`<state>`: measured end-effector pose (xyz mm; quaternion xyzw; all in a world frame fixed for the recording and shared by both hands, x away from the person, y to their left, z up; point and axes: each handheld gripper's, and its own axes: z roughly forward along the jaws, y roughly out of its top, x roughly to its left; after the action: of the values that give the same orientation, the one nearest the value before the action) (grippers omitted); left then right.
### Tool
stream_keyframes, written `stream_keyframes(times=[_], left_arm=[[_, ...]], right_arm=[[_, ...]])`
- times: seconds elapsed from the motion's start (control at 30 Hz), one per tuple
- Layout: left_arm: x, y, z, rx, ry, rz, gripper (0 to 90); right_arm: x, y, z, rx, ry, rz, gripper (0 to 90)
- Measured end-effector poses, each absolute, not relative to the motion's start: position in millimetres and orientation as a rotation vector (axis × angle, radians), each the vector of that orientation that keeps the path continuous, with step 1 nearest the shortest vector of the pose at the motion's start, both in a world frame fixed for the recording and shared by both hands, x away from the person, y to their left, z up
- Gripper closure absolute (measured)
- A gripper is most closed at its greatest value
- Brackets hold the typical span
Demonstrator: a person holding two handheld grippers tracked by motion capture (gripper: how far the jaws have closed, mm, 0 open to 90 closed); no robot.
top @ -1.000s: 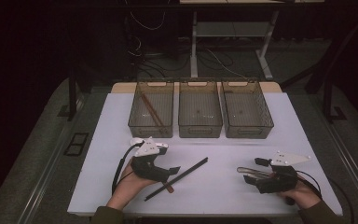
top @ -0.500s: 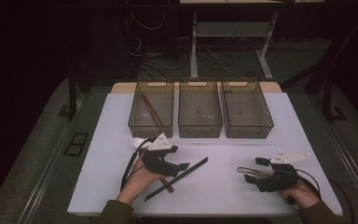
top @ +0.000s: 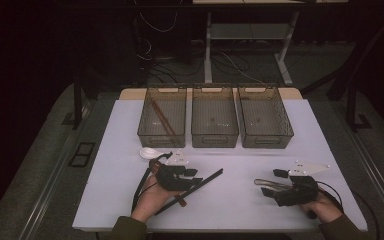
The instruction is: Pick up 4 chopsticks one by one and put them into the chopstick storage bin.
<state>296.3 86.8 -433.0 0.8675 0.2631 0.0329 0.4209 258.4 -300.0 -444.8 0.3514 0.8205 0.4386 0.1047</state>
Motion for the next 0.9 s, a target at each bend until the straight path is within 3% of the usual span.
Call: stream_keyframes(times=[0.33, 0.9], left_arm=[[296.7, 86.6, -435.9, 2.202, 0.667, 0.041, 78.2], [296.9, 83.6, -442.2, 2.228, 0.686, 0.014, 80.3]], right_arm=[[258.4, -299.4, -445.4, 1.034, 2.424, 1.278, 15.6], [258.6, -299.2, -445.6, 1.032, 2.427, 1.275, 15.7]])
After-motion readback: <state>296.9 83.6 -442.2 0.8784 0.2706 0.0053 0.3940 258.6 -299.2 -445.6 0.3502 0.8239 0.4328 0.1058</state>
